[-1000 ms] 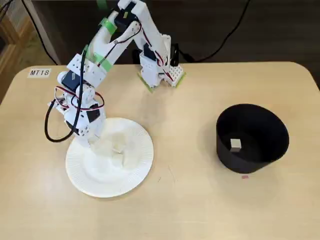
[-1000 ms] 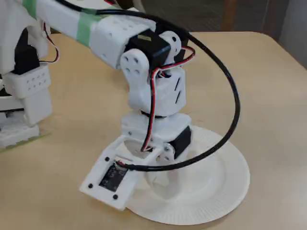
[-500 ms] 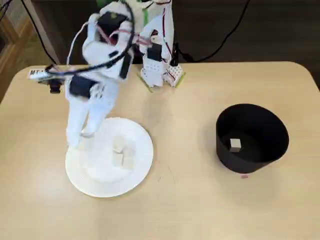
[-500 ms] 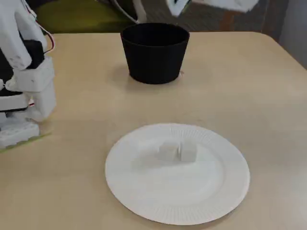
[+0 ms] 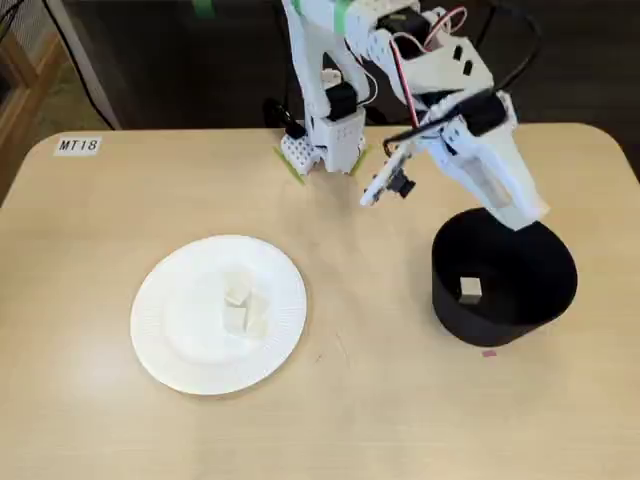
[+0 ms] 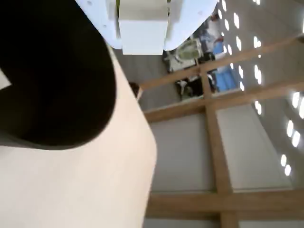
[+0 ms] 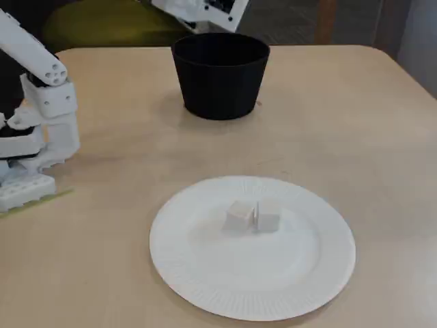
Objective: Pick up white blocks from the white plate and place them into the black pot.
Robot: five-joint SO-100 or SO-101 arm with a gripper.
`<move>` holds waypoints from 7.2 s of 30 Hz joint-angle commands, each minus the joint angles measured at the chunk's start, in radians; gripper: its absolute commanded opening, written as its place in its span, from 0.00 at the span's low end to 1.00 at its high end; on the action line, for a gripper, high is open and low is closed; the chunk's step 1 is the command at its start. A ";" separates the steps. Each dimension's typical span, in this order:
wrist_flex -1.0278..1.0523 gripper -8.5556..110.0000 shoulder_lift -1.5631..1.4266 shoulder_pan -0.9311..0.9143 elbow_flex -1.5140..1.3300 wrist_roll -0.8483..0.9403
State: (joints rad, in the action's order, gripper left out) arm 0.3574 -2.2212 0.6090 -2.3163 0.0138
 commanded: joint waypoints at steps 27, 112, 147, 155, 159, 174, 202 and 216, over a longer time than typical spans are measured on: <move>0.891 0.05 0.506 -0.273 0.845 0.166; 0.604 0.05 0.611 -1.118 0.785 -0.169; 0.146 0.22 0.170 0.114 0.109 0.017; 0.160 0.21 0.153 0.086 0.146 0.020; 0.304 0.05 0.078 0.002 0.247 0.038; 0.675 0.05 0.055 -0.618 0.318 0.655; 0.445 0.30 0.531 -0.951 0.390 0.950; 0.434 0.25 0.773 -0.953 0.551 0.971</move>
State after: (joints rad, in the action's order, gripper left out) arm 0.8053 -1.4588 -0.3497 -1.8285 0.9725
